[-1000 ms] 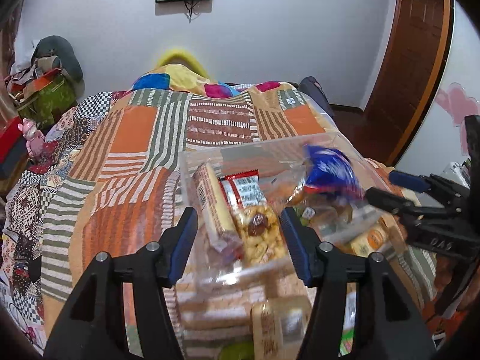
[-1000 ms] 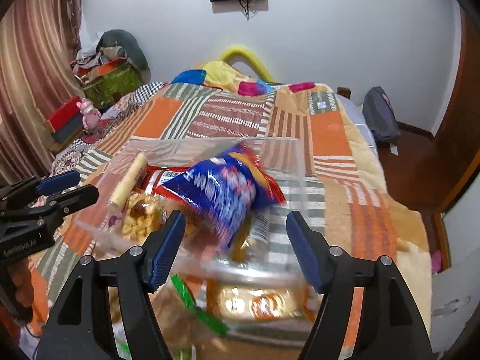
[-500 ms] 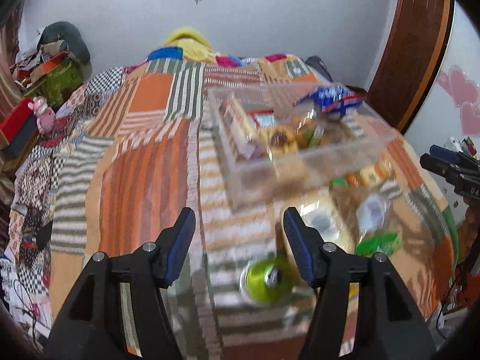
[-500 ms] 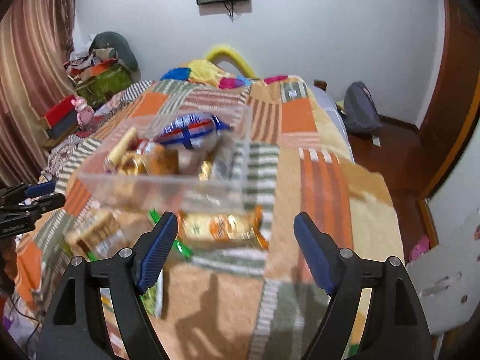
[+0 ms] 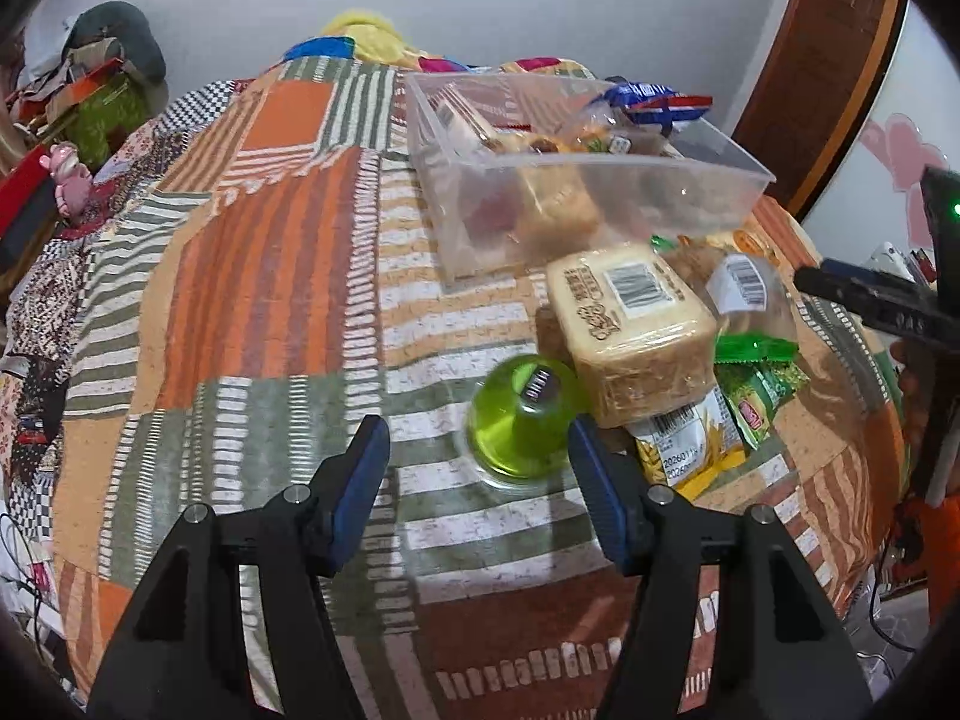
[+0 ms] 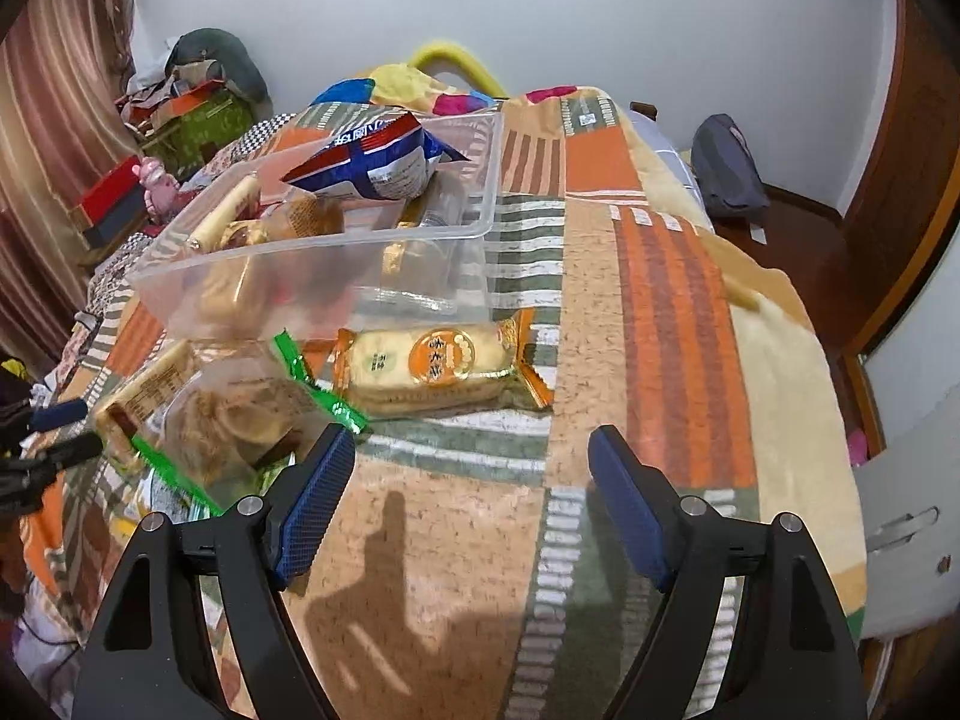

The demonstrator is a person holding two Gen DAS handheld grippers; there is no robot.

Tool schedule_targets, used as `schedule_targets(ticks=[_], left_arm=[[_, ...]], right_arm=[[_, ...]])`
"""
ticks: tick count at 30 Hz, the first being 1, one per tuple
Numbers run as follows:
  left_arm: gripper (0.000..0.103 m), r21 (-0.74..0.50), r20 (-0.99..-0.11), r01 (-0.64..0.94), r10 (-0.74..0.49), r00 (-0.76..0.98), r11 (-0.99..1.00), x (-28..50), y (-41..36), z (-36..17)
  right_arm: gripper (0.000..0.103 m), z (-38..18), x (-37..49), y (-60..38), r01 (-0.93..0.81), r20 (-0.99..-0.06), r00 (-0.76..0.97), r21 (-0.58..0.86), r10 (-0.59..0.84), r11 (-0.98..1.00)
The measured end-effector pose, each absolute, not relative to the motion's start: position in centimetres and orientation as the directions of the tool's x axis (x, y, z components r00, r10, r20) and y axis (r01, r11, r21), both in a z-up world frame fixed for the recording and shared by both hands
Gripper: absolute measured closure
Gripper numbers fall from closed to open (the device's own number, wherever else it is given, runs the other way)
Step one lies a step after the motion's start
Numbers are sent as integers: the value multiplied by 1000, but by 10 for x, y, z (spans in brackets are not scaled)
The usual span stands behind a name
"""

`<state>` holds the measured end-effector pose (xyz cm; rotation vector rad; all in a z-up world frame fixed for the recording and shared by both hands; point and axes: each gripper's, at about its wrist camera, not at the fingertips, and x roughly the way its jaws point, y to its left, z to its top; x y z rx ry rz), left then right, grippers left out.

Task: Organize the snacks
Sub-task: 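Grasp the green jar with left tool while right tool reaches for biscuit pack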

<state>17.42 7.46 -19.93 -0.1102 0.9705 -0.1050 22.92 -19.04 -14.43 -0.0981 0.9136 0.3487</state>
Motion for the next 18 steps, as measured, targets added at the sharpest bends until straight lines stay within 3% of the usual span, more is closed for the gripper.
schedule_targets(ticks=[6, 8, 18], left_arm=[[42, -134, -825, 24, -125, 552, 991, 190, 68, -214], [54, -155, -829, 21, -141, 542, 988, 195, 69, -220], [55, -145, -810, 8, -123, 573, 989, 199, 78, -221]], right_arm=[[19, -148, 247, -186, -326, -790, 559, 71, 252, 943], [19, -152, 254, -182, -327, -800, 541, 86, 261, 941], [21, -170, 265, -170, -344, -815, 501, 123, 292, 931]])
